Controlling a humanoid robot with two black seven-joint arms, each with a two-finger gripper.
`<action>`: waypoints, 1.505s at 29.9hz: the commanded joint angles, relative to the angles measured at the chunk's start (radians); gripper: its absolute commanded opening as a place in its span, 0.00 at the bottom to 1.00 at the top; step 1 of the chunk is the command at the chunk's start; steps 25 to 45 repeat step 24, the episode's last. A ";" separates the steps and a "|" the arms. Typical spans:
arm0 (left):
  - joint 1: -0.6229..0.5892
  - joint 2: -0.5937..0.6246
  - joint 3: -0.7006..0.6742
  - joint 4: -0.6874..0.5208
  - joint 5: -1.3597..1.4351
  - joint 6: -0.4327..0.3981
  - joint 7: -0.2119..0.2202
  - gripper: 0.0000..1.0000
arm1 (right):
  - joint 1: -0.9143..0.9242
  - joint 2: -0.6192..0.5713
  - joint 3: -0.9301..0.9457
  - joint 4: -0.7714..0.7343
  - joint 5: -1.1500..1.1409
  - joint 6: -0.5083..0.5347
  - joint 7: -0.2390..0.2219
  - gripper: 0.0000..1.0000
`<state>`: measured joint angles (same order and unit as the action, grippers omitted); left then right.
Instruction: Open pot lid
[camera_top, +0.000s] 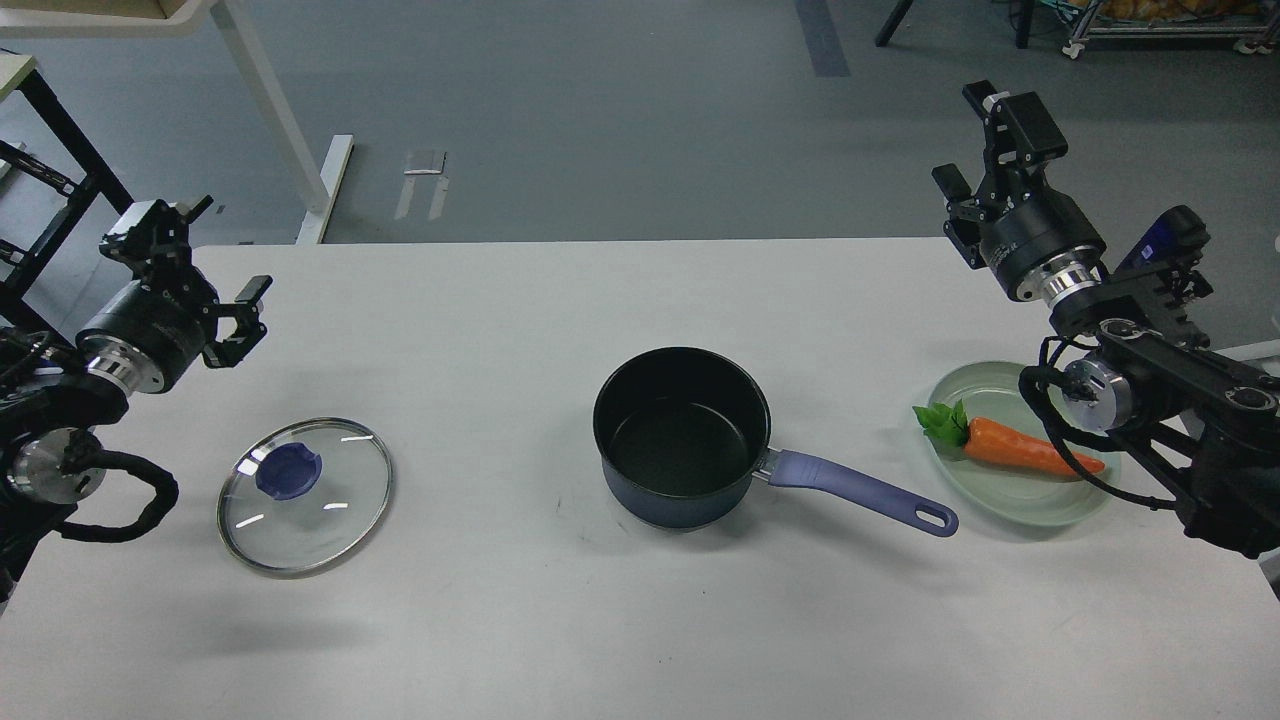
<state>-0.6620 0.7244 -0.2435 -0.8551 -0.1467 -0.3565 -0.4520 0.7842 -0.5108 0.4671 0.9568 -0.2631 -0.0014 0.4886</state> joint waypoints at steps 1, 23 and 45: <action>0.015 -0.020 -0.005 0.008 -0.004 -0.081 0.015 0.99 | -0.019 0.018 0.004 -0.052 0.119 0.167 0.000 1.00; 0.052 -0.076 -0.189 0.036 -0.031 -0.111 0.007 0.99 | -0.046 -0.005 -0.054 -0.042 0.219 0.474 0.000 1.00; 0.052 -0.076 -0.189 0.036 -0.031 -0.111 0.007 0.99 | -0.046 -0.006 -0.054 -0.043 0.219 0.474 0.000 1.00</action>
